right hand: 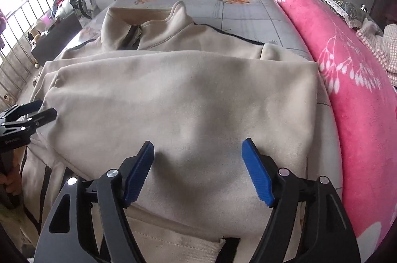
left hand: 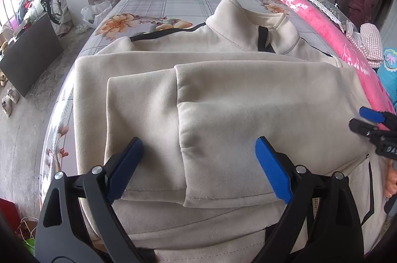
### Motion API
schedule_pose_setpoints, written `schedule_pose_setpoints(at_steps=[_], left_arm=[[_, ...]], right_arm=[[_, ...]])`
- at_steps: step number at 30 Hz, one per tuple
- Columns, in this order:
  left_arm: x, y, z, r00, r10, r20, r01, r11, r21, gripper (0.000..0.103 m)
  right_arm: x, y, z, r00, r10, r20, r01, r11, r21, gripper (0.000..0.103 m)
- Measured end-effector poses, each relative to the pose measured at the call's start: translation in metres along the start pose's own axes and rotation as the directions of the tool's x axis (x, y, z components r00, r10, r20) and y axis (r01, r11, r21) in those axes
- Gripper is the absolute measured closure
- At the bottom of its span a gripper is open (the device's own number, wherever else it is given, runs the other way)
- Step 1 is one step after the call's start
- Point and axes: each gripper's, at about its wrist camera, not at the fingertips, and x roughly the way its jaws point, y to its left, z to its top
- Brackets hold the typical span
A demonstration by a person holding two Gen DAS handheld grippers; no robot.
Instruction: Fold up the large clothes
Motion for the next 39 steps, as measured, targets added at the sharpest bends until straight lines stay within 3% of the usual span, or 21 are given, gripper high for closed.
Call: schedule_pose_setpoints(at_steps=[2,5,7,14,19,27,39], left_arm=[[0.000,0.000,0.000,1.000,-0.003,0.004,0.003,1.000,-0.006,0.013],[0.000,0.000,0.001,1.000,-0.006,0.004,0.006,1.000,-0.014,0.011],[0.001,0.000,0.001,1.000,-0.005,0.003,0.005,1.000,-0.012,0.011],[-0.010,0.006,0.001,1.000,-0.017,-0.006,0.017,0.998,-0.063,0.011],[-0.027,0.009,-0.009,1.000,0.021,-0.012,-0.022,0.998,-0.067,0.011],[-0.062,0.004,-0.047,0.995,0.078,-0.060,-0.080,0.996,-0.032,0.011],[-0.098,-0.018,-0.131,0.992,0.084,-0.098,-0.082,0.996,0.017,0.011]], right_arm=[[-0.006,-0.002,-0.001,1.000,0.003,0.028,-0.003,1.000,0.014,0.031],[0.015,-0.012,-0.009,0.999,-0.031,-0.028,0.032,0.999,0.041,0.022],[0.014,-0.008,-0.012,0.998,-0.069,-0.012,0.069,0.998,0.000,0.018],[-0.019,-0.002,-0.016,0.998,-0.064,0.029,0.064,0.998,0.015,0.019],[-0.039,0.001,-0.038,0.999,-0.050,0.022,0.050,0.998,0.026,0.018],[-0.075,0.016,-0.086,1.000,-0.029,-0.010,0.029,0.999,0.032,0.014],[-0.097,0.042,-0.153,0.997,-0.032,-0.064,0.033,0.999,0.014,0.009]])
